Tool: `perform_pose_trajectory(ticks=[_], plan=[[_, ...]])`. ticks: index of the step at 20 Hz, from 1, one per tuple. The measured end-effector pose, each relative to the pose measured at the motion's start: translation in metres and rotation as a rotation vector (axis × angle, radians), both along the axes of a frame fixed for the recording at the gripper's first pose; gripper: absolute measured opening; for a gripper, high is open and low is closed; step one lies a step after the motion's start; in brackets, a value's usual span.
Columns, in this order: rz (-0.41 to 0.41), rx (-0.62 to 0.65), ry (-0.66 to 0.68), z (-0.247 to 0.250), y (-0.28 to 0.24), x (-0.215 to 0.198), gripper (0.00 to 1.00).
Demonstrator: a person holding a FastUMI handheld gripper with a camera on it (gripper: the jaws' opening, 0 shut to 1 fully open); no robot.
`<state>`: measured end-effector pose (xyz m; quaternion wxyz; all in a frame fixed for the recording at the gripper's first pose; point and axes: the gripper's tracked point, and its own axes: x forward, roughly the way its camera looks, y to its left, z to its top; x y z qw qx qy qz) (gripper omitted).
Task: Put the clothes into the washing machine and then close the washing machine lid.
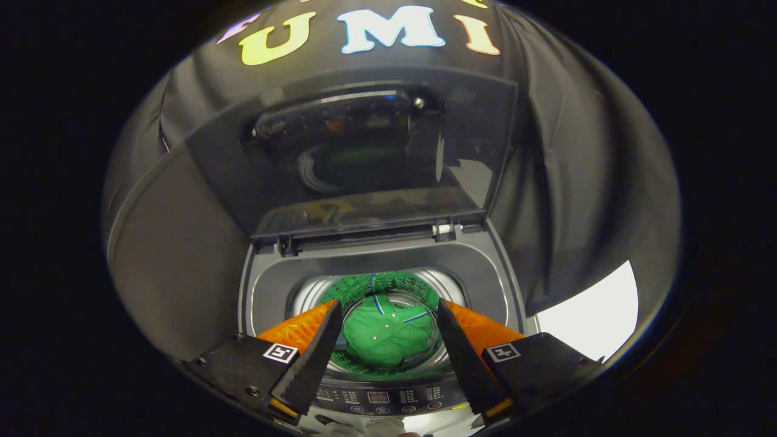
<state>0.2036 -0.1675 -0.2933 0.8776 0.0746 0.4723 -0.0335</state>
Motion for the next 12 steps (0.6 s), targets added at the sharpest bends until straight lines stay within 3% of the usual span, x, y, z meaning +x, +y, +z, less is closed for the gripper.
perform_pose_trajectory(ticks=[12], plan=[[-0.075, 0.032, -0.224, 0.145, -0.04, 0.05, 0.97]])
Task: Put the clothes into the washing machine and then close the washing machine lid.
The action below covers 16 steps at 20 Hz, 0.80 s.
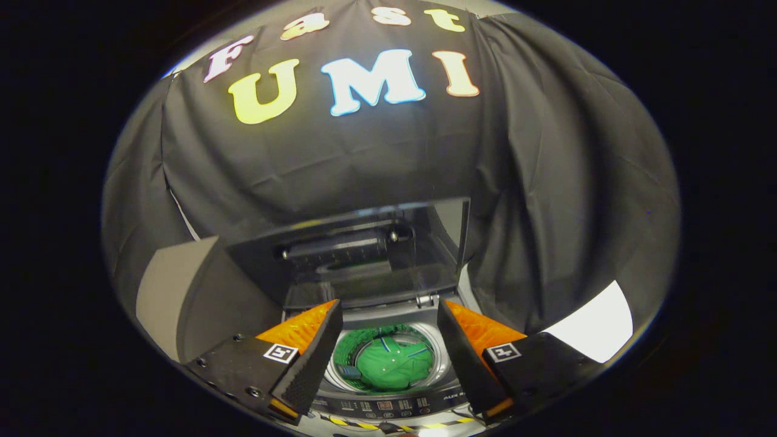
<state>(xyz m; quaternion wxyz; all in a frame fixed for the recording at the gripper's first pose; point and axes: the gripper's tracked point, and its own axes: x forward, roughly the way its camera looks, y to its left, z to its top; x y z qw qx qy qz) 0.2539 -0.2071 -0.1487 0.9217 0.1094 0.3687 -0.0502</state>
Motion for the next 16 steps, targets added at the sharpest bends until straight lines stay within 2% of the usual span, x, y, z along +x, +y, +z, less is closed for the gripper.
perform_pose_trajectory(ticks=[9, 16], plan=[[0.039, 0.007, -0.124, 0.084, 0.013, 0.065, 0.97], [0.102, -0.006, -0.107, 0.071, 0.039, 0.105, 0.97]])
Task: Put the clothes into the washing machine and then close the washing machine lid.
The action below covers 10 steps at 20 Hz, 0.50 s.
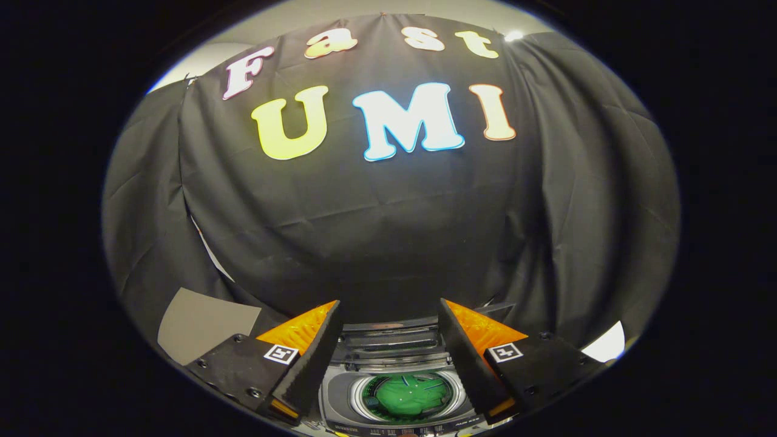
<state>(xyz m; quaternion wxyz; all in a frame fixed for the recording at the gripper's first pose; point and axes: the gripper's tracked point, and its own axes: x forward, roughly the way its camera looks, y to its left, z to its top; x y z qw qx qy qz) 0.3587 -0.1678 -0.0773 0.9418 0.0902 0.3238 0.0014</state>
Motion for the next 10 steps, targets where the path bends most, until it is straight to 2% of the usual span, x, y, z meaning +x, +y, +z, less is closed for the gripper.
perform_pose_trajectory(ticks=[5, 10], plan=[[0.038, -0.036, 0.048, -0.028, 0.009, 0.029, 0.98], [0.055, -0.02, 0.102, -0.061, 0.022, 0.056, 0.97]])
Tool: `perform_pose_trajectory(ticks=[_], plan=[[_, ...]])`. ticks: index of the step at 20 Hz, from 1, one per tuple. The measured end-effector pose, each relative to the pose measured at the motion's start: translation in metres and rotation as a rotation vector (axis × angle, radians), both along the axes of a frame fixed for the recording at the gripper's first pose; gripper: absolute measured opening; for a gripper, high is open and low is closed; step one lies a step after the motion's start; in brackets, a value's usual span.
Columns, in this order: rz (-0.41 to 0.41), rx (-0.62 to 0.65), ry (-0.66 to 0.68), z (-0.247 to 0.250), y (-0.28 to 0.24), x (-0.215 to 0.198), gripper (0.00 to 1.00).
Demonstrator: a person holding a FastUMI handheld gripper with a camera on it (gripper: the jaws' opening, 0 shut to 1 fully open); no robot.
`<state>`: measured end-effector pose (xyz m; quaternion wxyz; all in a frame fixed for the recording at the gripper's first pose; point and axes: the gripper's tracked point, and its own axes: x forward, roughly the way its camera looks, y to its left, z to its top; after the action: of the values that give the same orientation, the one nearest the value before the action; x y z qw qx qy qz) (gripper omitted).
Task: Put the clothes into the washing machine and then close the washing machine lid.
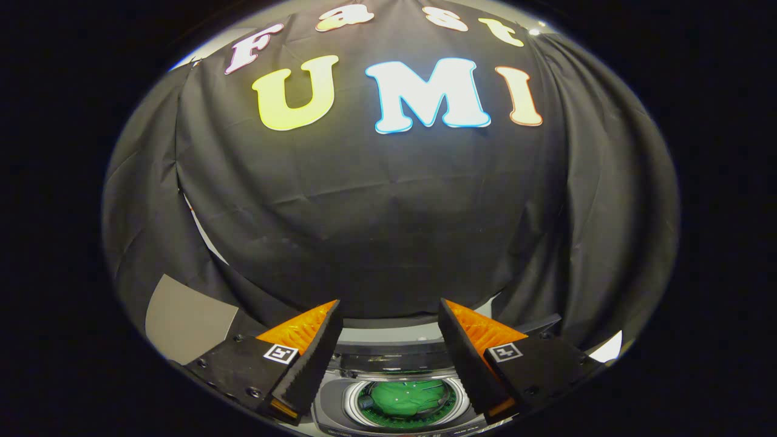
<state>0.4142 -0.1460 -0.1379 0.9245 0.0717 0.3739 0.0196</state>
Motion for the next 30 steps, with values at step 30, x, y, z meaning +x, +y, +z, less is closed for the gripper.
perform_pose_trajectory(ticks=[30], plan=[[0.039, -0.094, 0.033, -0.06, 0.019, -0.002, 0.98]])
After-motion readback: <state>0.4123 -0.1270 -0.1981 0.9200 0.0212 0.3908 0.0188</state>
